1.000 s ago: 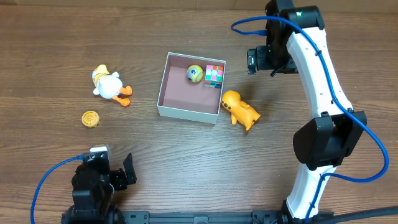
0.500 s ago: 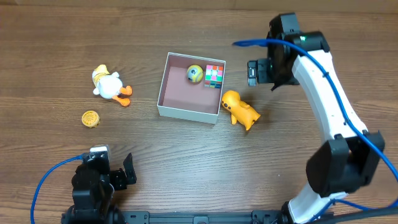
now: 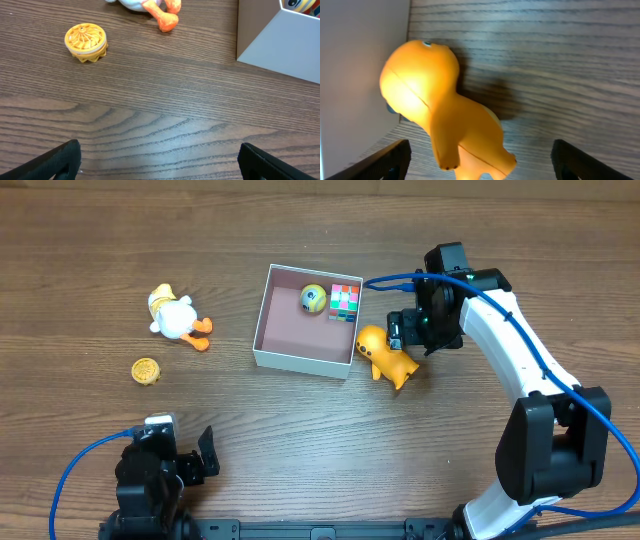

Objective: Pack container
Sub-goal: 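Move the right gripper toward the orange dog toy, then lower the right gripper and grasp the orange dog toy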

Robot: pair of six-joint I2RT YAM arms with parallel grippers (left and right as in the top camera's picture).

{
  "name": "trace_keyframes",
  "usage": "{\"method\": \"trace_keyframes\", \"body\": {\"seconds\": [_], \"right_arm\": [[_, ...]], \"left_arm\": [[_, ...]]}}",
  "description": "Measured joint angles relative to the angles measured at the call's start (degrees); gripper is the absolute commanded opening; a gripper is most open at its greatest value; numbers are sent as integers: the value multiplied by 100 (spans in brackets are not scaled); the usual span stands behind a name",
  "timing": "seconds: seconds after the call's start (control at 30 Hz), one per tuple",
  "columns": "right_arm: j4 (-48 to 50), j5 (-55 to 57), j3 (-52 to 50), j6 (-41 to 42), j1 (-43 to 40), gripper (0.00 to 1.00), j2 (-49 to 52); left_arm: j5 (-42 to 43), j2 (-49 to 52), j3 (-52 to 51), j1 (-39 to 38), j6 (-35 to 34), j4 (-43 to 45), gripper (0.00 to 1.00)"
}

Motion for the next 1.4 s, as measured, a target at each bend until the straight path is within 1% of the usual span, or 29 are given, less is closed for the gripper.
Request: {"method": "trace_keyframes", "body": {"seconds": [0.07, 0.1, 0.2, 0.37, 0.47, 0.5, 0.53, 0.63, 0.7, 0.73, 0.8, 0.83, 0.9, 0.93, 0.97, 1.27, 1.4], "right_arm": [[44, -66, -33, -31, 0, 86, 0], [63, -96, -66, -24, 0, 84, 0], [131, -157, -234, -33, 0, 81, 0], [210, -264, -411, -48, 0, 70, 0], [299, -337, -411, -39, 0, 60, 0], [317, -354, -411, -55, 0, 56, 0], [328, -354, -411, -63, 0, 54, 0], [361, -358, -411, -57, 0, 44, 0], [380, -361, -411, -57, 0, 40, 0], [398, -361, -411, -50, 0, 36, 0], [407, -365, -411, -55, 0, 25, 0], [407, -380, -411, -42, 0, 15, 0], [404, -378, -411, -90, 0, 10, 0], [402, -380, -411, -103, 0, 6, 0], [387, -382, -411, -57, 0, 4, 0], [393, -223, -407, -76, 0, 4, -2], [192, 26, -144, -76, -39, 4, 0]], "left_arm": [[-2, 0, 0, 0, 0, 0, 100], [0, 0, 0, 0, 2, 0, 100], [-2, 0, 0, 0, 2, 0, 100], [-2, 0, 0, 0, 2, 0, 100], [-2, 0, 0, 0, 0, 0, 100], [-2, 0, 0, 0, 2, 0, 100], [-2, 0, 0, 0, 2, 0, 100], [-2, 0, 0, 0, 0, 0, 100], [-2, 0, 0, 0, 2, 0, 100], [0, 0, 0, 0, 2, 0, 100], [-2, 0, 0, 0, 2, 0, 100], [0, 0, 0, 0, 0, 0, 100], [-2, 0, 0, 0, 2, 0, 100], [0, 0, 0, 0, 2, 0, 100], [-2, 0, 0, 0, 2, 0, 100], [-2, 0, 0, 0, 0, 0, 100], [-2, 0, 0, 0, 0, 2, 100]]}}
